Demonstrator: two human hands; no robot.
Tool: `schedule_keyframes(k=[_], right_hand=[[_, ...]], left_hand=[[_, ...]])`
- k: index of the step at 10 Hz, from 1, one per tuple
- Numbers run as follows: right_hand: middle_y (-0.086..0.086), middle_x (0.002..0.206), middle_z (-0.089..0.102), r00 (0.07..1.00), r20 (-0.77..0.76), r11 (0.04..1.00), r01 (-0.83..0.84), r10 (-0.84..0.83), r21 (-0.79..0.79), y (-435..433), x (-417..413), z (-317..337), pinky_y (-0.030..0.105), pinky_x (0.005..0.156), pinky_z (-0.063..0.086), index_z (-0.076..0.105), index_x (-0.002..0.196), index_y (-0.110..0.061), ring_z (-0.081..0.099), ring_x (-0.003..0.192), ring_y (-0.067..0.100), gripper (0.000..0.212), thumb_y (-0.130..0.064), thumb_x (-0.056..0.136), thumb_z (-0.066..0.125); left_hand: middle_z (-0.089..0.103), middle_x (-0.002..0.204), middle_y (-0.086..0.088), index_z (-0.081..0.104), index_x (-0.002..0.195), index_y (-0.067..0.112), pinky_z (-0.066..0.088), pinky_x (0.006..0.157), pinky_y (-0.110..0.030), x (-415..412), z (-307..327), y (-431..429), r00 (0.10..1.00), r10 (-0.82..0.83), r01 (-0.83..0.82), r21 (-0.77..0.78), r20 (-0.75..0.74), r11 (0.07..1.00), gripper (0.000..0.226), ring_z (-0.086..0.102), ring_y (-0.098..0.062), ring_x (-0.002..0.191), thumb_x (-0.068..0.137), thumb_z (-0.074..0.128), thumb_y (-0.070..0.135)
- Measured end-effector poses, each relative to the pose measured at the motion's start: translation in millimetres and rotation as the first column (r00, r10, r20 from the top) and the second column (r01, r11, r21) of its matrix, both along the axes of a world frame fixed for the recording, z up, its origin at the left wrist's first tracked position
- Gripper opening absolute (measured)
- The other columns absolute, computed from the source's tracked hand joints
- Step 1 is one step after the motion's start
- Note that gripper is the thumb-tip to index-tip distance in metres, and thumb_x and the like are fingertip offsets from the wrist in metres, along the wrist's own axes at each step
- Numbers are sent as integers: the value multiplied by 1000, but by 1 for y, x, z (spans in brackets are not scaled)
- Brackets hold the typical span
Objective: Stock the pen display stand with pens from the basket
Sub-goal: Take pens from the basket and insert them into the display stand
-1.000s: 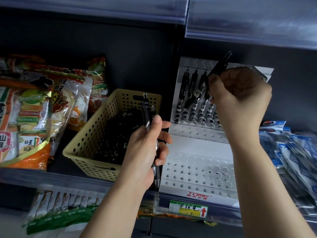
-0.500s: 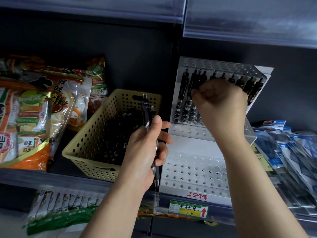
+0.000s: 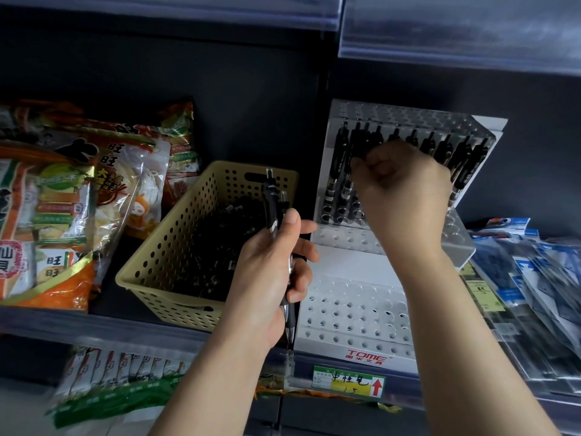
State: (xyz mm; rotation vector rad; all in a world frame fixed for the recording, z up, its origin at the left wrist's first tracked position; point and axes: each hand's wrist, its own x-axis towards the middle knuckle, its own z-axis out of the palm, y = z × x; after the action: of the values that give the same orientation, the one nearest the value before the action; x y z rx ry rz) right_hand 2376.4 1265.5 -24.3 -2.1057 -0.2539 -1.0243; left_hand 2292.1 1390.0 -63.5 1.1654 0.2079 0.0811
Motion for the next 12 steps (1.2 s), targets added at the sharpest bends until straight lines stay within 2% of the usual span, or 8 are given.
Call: schedule_keyframes(k=[3,5,6,7,8,9,10,12], right_hand=[[2,56,64,1000,-12,995,-8,7,-104,-3,0,0,30,52,47,67,68,-10,59,54,24,11,-17,77,66],[-7,55,61,967,-227,992,-108,119,59,-9,-8,12,22,49,40,63,71,-16,56,51,10,20,-31,79,73],[2,57,66,801,-473,929,-345,366,134,-14,-22,26,18,44,40,71,76,-15,53,45,3,23,-37,82,70],[9,66,67,571,-634,820,-542,522,187,-10,-30,25,21,57,40,73,77,-13,54,58,9,23,-36,77,74],[4,63,61,545,-592,790,-534,593,300,-10,-31,23,20,57,40,70,74,-10,51,56,7,14,-22,76,77],[0,59,65,574,-519,773,-474,634,421,-16,-30,26,13,42,36,69,76,-10,53,48,5,10,-18,78,74],[3,59,68,656,-419,757,-392,628,522,-17,-27,22,19,40,41,69,74,-8,58,48,13,13,-18,73,78],[5,59,68,553,-431,684,-413,713,602,-16,-28,17,20,46,48,65,75,-2,62,52,14,14,-10,71,77]], left_hand=[[57,63,-3,66,97,7,21,35,-19,1,0,-3,1000,-5,5,12,6,1000,40,37,-11,41,85,53,43],[55,66,-3,66,102,8,23,37,-20,0,3,-6,995,-95,98,-71,33,993,26,38,-10,47,92,44,17],[54,66,-4,65,98,5,24,38,-20,-1,5,-9,993,-107,109,-55,49,992,20,40,-10,49,93,46,9],[54,65,-3,59,77,9,25,39,-19,-3,7,-13,986,-139,142,-26,87,990,16,41,-10,49,90,51,8],[56,62,-1,58,78,8,31,41,-20,-3,7,-14,985,-127,126,15,116,992,11,43,-12,49,85,56,16],[59,62,-1,66,87,10,35,43,-22,-3,4,-15,993,-82,76,76,84,994,14,45,-13,48,89,56,20],[58,62,2,66,92,12,31,41,-20,-2,3,-16,996,-42,34,105,78,994,15,42,-11,46,92,54,21],[56,64,0,62,83,14,28,39,-19,0,5,-23,993,12,-24,98,118,995,14,39,-12,46,92,54,21]])
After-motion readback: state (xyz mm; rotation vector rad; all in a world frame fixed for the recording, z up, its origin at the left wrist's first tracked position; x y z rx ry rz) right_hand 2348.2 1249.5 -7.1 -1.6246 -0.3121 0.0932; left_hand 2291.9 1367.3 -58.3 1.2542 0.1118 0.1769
